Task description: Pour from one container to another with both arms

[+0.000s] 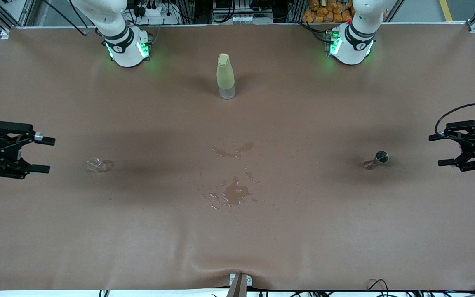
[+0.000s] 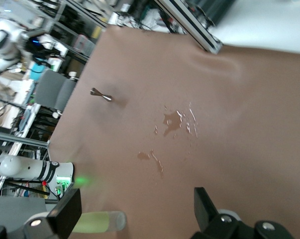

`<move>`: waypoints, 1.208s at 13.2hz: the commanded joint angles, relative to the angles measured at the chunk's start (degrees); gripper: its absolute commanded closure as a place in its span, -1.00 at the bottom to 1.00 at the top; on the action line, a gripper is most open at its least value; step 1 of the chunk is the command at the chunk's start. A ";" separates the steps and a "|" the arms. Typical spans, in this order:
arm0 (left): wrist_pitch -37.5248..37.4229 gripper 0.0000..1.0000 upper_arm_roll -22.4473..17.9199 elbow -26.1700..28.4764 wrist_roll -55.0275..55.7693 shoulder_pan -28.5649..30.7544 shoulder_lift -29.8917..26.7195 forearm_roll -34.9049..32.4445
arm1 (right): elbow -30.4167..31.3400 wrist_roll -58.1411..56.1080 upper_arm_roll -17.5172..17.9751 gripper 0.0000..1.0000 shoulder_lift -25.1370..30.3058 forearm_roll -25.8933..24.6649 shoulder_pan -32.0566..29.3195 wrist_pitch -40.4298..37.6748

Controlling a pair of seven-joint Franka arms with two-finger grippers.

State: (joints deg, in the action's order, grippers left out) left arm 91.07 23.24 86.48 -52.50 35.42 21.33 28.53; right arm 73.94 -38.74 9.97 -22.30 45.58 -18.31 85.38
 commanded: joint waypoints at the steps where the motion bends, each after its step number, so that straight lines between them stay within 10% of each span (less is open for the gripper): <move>1: -0.10 -1.00 5.91 -3.85 14.83 0.09 -0.32 -8.02 | 1.73 9.89 -0.30 -1.00 6.64 -5.22 2.65 1.71; 7: -0.10 -1.00 13.83 -4.04 51.06 -1.93 -4.44 -27.20 | 2.35 28.96 -2.57 -1.00 16.75 -26.03 8.53 -0.38; 11: -0.10 -1.00 14.55 -3.86 57.42 -1.93 -7.43 -27.83 | 2.00 33.64 -19.89 -1.00 18.43 -34.38 20.76 -6.10; 16: 0.07 -1.00 14.64 -3.86 59.95 -2.98 -7.44 -32.57 | 2.96 33.91 -19.82 -1.00 19.40 -43.99 19.62 -13.05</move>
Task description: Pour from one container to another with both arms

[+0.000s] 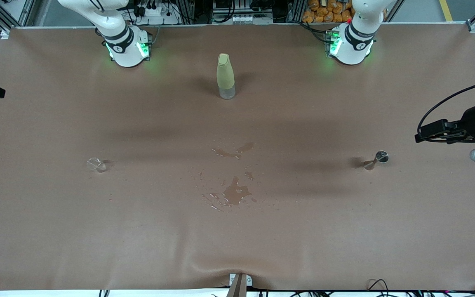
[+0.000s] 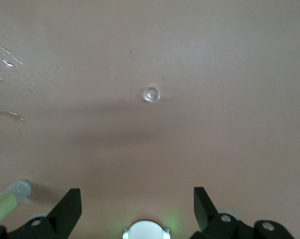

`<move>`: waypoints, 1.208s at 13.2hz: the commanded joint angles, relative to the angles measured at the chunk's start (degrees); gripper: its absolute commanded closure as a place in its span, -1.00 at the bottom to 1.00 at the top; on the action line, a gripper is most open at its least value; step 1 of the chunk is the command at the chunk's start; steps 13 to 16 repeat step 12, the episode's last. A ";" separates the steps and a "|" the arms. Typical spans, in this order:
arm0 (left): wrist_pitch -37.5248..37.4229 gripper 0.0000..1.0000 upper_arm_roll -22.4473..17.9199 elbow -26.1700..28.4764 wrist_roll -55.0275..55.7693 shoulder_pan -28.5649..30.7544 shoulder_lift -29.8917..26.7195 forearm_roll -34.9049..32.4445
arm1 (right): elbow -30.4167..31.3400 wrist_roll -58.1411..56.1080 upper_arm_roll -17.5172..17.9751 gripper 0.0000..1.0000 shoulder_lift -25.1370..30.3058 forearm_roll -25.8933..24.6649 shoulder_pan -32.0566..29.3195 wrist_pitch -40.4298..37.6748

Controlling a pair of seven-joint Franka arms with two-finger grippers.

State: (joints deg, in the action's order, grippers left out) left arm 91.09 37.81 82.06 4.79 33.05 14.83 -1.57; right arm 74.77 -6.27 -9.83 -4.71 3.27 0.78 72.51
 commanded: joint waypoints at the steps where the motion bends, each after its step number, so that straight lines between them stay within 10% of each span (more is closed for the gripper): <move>1: 0.06 -1.00 -1.15 0.56 6.07 -4.45 -0.95 -2.56 | 2.31 1.43 -0.02 -1.00 1.90 -2.29 0.98 0.00; 7: 0.49 -1.00 -24.42 0.47 7.78 -25.03 -2.52 2.17 | 4.42 1.43 -0.02 -1.00 1.11 -1.33 1.77 8.26; 16: 0.76 -1.00 -26.04 0.38 7.52 -27.25 -2.70 1.66 | 3.81 1.52 0.07 -1.00 0.41 -0.64 1.78 8.35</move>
